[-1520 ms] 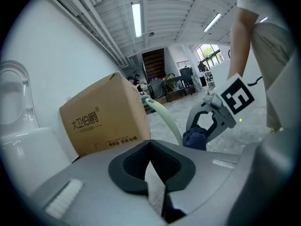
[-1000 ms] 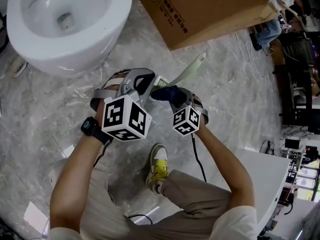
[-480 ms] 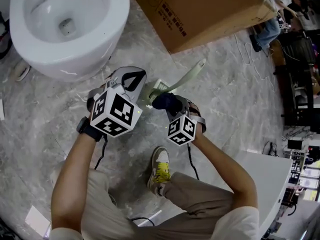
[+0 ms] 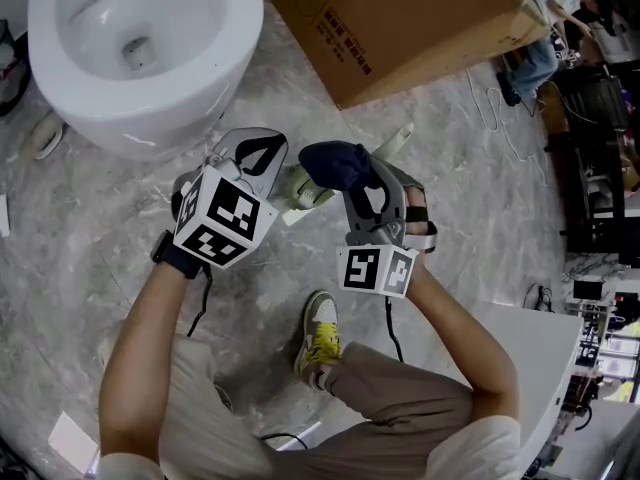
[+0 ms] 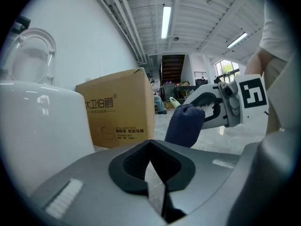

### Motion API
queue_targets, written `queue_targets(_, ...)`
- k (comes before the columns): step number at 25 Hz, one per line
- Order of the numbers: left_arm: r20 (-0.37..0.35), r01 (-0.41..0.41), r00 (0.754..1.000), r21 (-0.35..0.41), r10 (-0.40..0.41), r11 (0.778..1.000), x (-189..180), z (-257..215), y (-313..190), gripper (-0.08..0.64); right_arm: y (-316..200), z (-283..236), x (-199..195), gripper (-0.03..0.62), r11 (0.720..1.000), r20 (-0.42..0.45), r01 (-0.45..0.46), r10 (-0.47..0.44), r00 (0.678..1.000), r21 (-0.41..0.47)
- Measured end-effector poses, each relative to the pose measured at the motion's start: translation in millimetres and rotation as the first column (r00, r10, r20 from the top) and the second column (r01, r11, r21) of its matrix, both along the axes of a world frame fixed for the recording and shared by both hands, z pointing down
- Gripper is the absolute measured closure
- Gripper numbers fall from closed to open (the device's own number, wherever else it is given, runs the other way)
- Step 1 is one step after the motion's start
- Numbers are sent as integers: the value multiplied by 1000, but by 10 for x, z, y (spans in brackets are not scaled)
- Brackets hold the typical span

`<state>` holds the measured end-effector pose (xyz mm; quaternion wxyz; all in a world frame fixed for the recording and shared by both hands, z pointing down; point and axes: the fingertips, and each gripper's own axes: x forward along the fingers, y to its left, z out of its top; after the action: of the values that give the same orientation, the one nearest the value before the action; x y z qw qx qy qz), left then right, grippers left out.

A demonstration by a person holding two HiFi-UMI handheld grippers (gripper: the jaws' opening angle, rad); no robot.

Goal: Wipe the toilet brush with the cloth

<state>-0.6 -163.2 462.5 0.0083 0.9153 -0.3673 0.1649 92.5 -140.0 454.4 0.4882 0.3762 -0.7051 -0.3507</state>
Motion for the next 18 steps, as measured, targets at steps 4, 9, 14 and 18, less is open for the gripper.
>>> queue_targets(4,-3,13,1000,-4,-13,1000,-41,13,-5,560,-90,366,184,414,996,-25,-50,48,999,-76)
queue_targets(9,-15,15,1000,-4,-15,1000,-61,8,-28,560,-122,798,335,414,973,-10,-121,121,993,-198)
queue_targets(14,-13,5,1000,-4,-5,1000,10,15,-14,560,-54,1149,336,414,960,-39,-120,113,993,-253)
queue_targets(18,-11,5,1000,-5,-5,1000,19,24,-26,560,-13,1405,341,414,952,-75,-119,102,992,-283)
